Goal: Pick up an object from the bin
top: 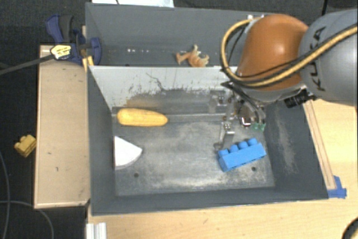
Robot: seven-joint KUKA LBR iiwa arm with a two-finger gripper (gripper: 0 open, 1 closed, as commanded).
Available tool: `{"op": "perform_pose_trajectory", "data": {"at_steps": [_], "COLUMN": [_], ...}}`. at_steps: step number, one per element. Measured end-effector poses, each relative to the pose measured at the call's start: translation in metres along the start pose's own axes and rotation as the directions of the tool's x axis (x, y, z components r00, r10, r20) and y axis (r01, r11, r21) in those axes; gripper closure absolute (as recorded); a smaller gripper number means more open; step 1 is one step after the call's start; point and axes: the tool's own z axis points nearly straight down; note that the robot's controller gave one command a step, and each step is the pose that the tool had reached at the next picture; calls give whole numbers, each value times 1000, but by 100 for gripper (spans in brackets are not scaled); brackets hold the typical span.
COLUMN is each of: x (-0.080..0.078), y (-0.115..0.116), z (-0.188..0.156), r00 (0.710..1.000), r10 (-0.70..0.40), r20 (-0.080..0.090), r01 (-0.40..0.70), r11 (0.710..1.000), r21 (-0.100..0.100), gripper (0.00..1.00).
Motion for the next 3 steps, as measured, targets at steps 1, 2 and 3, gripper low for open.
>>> {"op": "perform_pose_trajectory", "data": {"at_steps": [1, 2, 3], "x": [-1, 22, 33], "y": [0, -37, -83], "z": [-5, 52, 46], "r00": [1000, 997, 999], "r10": [2, -72, -44], "r20": [8, 12, 3], "r01": [-2, 72, 44], "r11": [1000, 997, 999], "r21": [0, 1, 0], "gripper": [0, 0, 0]}}
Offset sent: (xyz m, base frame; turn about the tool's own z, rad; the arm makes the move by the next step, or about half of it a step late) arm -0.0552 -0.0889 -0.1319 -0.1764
